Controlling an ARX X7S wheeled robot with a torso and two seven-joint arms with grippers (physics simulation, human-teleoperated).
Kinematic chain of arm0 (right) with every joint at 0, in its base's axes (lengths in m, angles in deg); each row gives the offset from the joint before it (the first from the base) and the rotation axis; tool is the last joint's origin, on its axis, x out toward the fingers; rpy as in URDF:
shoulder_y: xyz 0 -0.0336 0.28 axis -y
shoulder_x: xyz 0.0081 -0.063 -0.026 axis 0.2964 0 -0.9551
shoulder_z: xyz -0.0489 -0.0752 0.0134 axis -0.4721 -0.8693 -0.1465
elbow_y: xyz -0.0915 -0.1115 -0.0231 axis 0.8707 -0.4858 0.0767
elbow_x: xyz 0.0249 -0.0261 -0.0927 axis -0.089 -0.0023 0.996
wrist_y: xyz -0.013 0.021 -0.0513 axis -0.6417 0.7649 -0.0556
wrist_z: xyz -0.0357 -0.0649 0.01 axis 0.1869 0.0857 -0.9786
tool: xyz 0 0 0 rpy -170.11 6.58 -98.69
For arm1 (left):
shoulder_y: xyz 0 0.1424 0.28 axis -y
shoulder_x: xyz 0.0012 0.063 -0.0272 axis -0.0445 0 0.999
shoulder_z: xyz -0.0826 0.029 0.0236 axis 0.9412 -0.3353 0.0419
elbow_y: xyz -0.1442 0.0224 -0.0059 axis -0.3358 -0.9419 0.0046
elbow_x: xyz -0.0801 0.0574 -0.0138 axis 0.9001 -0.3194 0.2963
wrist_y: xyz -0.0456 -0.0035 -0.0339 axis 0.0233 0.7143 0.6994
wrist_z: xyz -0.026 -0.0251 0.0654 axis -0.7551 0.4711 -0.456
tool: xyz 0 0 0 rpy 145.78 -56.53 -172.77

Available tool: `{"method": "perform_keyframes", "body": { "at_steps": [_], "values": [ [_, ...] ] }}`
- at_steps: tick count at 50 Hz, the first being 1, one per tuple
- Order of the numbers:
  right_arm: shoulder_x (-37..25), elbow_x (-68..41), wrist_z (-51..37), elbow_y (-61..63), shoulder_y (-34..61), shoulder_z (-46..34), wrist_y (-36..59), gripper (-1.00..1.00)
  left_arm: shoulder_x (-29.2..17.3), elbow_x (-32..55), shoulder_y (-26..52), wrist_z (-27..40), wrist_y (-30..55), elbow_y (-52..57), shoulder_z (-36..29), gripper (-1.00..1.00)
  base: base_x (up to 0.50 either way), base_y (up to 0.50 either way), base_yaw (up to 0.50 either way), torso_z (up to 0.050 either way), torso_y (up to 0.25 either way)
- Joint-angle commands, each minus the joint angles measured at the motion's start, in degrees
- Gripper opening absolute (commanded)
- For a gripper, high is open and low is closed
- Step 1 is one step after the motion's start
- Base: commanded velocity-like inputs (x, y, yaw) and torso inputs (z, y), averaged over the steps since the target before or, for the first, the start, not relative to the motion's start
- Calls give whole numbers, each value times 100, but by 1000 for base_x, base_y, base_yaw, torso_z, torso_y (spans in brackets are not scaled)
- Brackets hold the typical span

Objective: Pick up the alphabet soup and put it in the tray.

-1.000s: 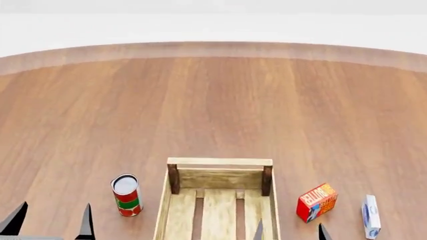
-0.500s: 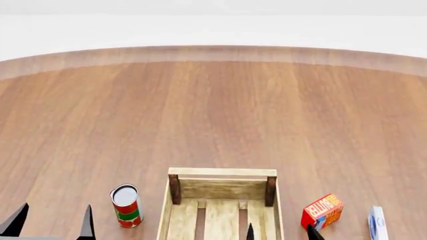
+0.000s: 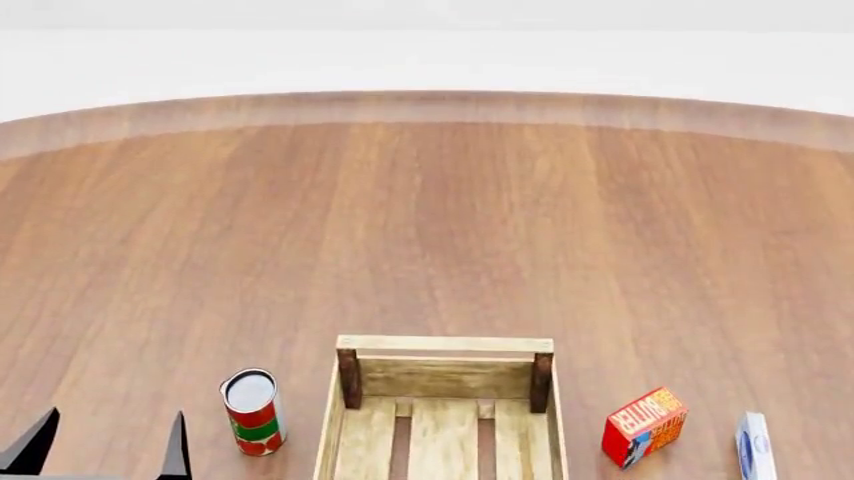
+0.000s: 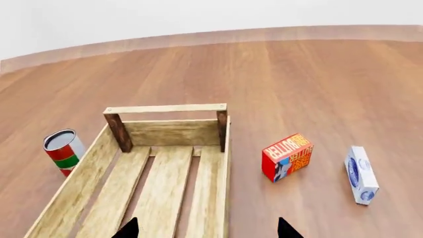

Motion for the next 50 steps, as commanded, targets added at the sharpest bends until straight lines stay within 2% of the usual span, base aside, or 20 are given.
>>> {"method": "perform_keyframes", "body": {
  "at_steps": [1,23,50],
  "values": [
    [-89,-217,-287,27,-263,351,315,100,-31,47,-2,33,-3,-2,-36,100,0,0,0,0,0],
    [45,-204,-355,-631,-164,396,272,100,-100,223,-6,78,74,65,-57,100,0,0,0,0,0],
    [-129,26,-211,-1174,38,290,96,100,-168,261,-12,150,-2,28,-143,100,0,0,0,0,0]
  ]
}}
